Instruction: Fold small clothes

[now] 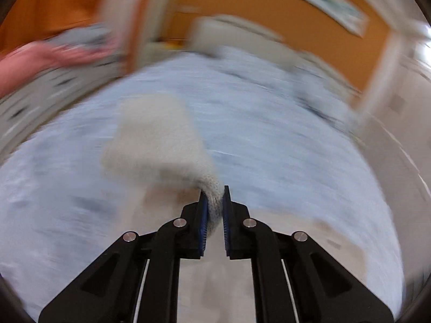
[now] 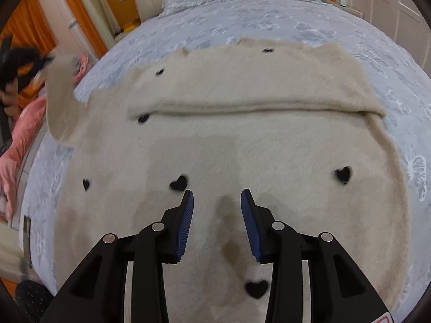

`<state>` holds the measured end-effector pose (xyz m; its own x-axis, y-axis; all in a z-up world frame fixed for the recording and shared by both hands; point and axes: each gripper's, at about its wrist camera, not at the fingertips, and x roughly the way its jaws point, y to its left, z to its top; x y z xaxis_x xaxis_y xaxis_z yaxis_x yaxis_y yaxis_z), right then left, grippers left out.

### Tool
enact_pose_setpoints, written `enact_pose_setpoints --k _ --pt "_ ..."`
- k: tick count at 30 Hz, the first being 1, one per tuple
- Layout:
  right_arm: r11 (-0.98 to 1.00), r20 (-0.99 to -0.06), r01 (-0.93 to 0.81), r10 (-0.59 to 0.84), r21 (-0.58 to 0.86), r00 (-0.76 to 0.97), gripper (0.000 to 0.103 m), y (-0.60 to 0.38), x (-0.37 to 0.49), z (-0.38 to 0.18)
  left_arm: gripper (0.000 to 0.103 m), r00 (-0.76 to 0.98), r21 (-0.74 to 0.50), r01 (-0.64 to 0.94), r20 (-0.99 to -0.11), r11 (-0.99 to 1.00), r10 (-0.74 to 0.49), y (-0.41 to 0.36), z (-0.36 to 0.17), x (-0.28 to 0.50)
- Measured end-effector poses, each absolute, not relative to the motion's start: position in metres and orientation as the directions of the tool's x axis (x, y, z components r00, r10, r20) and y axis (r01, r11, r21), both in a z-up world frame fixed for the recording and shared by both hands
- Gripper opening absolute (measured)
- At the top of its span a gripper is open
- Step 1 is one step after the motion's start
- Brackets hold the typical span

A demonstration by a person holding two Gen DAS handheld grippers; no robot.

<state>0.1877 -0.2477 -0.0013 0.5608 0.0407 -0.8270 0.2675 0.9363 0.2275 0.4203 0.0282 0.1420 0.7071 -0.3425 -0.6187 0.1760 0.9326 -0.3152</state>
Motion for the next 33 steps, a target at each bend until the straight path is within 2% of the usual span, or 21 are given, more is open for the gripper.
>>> enact_pose_setpoints --k 3,4,6,8,11,14,16,20,22,23,24,25,26,27,28,30,31,32,33 --pt "0.922 -0.82 0.313 0.008 0.227 0.573 0.042 -0.273 0.18 0.004 0.021 0.594 -0.3 0.303 -0.683 0.905 -0.425 -0.078 0.116 0.386" --pt "0.913 -0.821 0.337 -0.004 0.23 0.571 0.043 -0.284 0.177 0.005 0.032 0.555 -0.282 0.311 -0.721 0.908 -0.414 -0.107 0.097 0.374" --pt "0.899 -0.822 0.369 -0.018 0.236 0.569 0.043 -0.308 0.171 0.007 0.044 0.495 -0.251 0.296 -0.785 0.922 -0.373 -0.14 0.059 0.354" --pt "0.894 -0.815 0.381 -0.031 0.236 0.578 0.046 -0.327 0.167 0.012 0.044 0.469 -0.239 0.256 -0.816 0.937 -0.337 -0.146 0.031 0.338" --pt "0.891 -0.799 0.354 0.013 0.282 0.602 0.052 -0.348 0.179 0.018 0.05 0.448 -0.236 0.183 -0.844 0.954 -0.295 -0.123 0.008 0.318" --pt "0.871 -0.775 0.337 0.075 0.358 0.628 0.057 -0.366 0.21 0.019 0.054 0.478 -0.264 0.084 -0.835 0.961 -0.271 -0.081 0.006 0.316" --pt "0.853 -0.769 0.344 0.099 0.392 0.631 0.058 -0.377 0.24 0.012 0.061 0.5 -0.27 -0.028 -0.837 0.962 -0.22 -0.04 0.006 0.331" --pt "0.831 -0.798 0.381 0.117 0.405 0.591 0.058 -0.381 0.3 -0.011 0.061 0.484 -0.383 -0.274 -0.848 0.882 -0.218 0.037 -0.008 0.356" --pt "0.835 -0.801 0.358 0.152 0.417 0.579 0.058 -0.373 0.318 -0.019 0.061 0.473 -0.389 -0.317 -0.855 0.865 -0.212 0.058 -0.013 0.362" --pt "0.839 -0.8 0.343 0.168 0.423 0.575 0.048 -0.368 0.325 -0.022 0.061 0.469 -0.388 -0.312 -0.857 0.867 -0.215 0.06 -0.014 0.363" --pt "0.854 -0.802 0.31 0.188 0.419 0.566 0.034 -0.36 0.335 -0.019 0.059 0.466 -0.391 -0.308 -0.857 0.867 -0.22 0.06 -0.013 0.368" --pt "0.867 -0.798 0.293 0.177 0.404 0.576 0.007 -0.357 0.338 -0.011 0.046 0.466 -0.385 -0.302 -0.858 0.872 -0.217 0.059 -0.012 0.371" --pt "0.874 -0.77 0.269 0.166 0.404 0.615 0.008 -0.354 0.337 0.003 0.038 0.476 -0.382 -0.281 -0.852 0.88 -0.218 0.055 -0.009 0.376" --pt "0.878 -0.726 0.233 0.168 0.418 0.667 0.007 -0.354 0.334 0.021 0.02 0.483 -0.377 -0.26 -0.848 0.889 -0.219 0.055 -0.004 0.378" --pt "0.885 -0.674 0.202 0.154 0.419 0.723 0.007 -0.353 0.326 0.045 0.009 0.497 -0.372 -0.236 -0.84 0.898 -0.217 0.054 -0.001 0.382" --pt "0.894 -0.607 0.185 0.113 0.407 0.786 0.007 -0.358 0.309 0.068 0.009 0.52 -0.356 -0.229 -0.831 0.906 -0.195 0.052 0.005 0.385" --pt "0.897 -0.613 0.216 0.075 0.386 0.787 0.007 -0.364 0.302 0.062 0.008 0.515 -0.362 -0.218 -0.831 0.906 -0.208 0.049 0.002 0.387" --pt "0.893 -0.663 0.261 0.054 0.367 0.746 0.007 -0.371 0.303 0.042 0.008 0.499 -0.349 -0.213 -0.842 0.913 -0.206 0.045 -0.003 0.386" --pt "0.882 -0.768 0.329 0.055 0.337 0.638 0.006 -0.38 0.312 0.001 0.007 0.484 -0.332 -0.209 -0.852 0.92 -0.198 0.038 -0.01 0.389"
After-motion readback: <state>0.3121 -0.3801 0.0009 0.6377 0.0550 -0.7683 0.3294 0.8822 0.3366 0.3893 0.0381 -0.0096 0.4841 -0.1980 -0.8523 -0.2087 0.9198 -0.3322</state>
